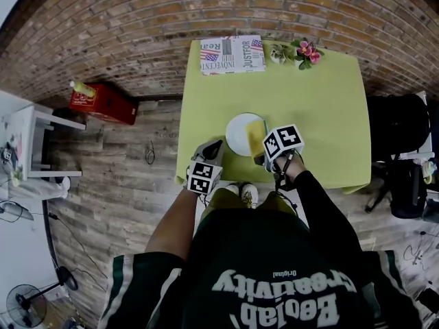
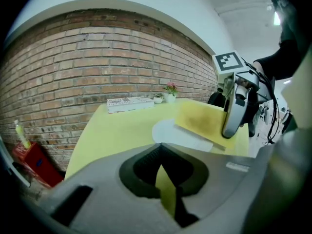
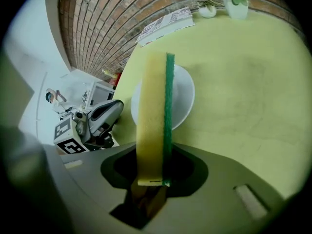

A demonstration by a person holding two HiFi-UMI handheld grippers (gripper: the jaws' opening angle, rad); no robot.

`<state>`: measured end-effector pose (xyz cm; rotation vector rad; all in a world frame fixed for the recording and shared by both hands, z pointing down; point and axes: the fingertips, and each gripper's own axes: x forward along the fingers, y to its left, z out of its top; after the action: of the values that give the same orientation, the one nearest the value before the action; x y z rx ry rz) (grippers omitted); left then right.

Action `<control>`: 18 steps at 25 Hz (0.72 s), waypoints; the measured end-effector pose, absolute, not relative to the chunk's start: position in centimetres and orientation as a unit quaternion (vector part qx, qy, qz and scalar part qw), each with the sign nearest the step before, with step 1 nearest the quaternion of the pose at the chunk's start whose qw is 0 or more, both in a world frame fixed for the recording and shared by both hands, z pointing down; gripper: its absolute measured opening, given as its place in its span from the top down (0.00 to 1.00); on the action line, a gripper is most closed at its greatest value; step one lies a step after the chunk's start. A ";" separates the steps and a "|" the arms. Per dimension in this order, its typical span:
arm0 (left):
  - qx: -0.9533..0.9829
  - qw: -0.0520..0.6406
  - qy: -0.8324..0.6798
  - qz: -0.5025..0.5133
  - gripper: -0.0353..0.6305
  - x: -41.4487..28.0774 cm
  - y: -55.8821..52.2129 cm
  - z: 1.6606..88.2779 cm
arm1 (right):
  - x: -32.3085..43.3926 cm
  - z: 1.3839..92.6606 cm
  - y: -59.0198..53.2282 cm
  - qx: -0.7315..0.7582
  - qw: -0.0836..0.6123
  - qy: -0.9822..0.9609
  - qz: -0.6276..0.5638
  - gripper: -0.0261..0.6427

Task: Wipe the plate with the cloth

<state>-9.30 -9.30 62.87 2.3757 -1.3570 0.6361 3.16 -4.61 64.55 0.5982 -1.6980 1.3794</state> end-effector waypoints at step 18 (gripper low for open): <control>0.833 0.167 -0.477 0.226 0.94 -9.1 -9.4 63.0 | 8.1 64.9 -5.0 0.298 0.428 -0.663 0.537 0.75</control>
<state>-9.12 -9.41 62.97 2.3697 -1.3577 0.6436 8.12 -5.05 64.94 0.7431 -1.6544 1.3420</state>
